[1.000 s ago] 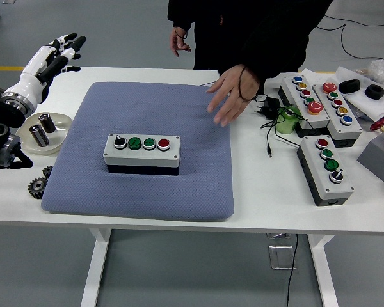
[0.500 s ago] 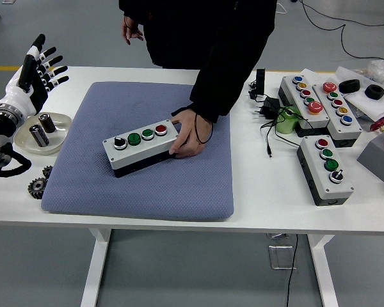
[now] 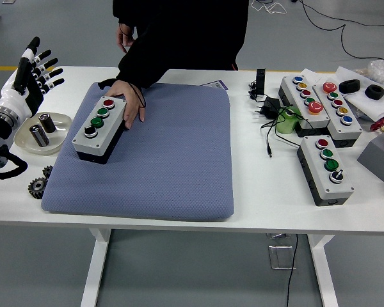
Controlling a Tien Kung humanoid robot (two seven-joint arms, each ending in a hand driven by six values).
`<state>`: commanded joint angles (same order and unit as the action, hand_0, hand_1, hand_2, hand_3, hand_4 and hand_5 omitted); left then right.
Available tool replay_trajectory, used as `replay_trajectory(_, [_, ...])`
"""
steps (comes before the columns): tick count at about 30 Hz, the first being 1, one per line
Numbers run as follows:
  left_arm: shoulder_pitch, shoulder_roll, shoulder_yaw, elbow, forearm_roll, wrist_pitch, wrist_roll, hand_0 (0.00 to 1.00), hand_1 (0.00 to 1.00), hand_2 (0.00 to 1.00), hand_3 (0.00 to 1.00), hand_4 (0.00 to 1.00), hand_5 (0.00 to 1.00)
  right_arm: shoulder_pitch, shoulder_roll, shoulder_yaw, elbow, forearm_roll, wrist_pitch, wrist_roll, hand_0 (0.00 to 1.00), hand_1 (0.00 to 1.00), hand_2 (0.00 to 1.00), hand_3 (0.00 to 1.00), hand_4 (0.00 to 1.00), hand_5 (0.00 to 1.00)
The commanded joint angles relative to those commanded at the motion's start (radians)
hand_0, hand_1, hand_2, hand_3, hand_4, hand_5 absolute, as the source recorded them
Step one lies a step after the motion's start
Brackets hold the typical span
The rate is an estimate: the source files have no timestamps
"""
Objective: Pick up the button,place it on the desk,press the button,press the button
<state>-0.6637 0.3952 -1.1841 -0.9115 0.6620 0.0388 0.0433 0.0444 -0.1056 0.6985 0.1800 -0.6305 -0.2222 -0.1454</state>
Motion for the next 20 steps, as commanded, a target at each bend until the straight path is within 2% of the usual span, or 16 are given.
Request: replay_trajectory(20, [-0.008, -0.012, 0.028, 0.003, -0.003, 0.005, -0.005, 0.867, 0.89, 0.938, 0.96, 0.811, 0.998, -0.006, 0.003, -0.014, 0.0, 0.023, -0.003, 0.002, 0.788, 0.763, 0.751, 0.603, 0.238, 0.171])
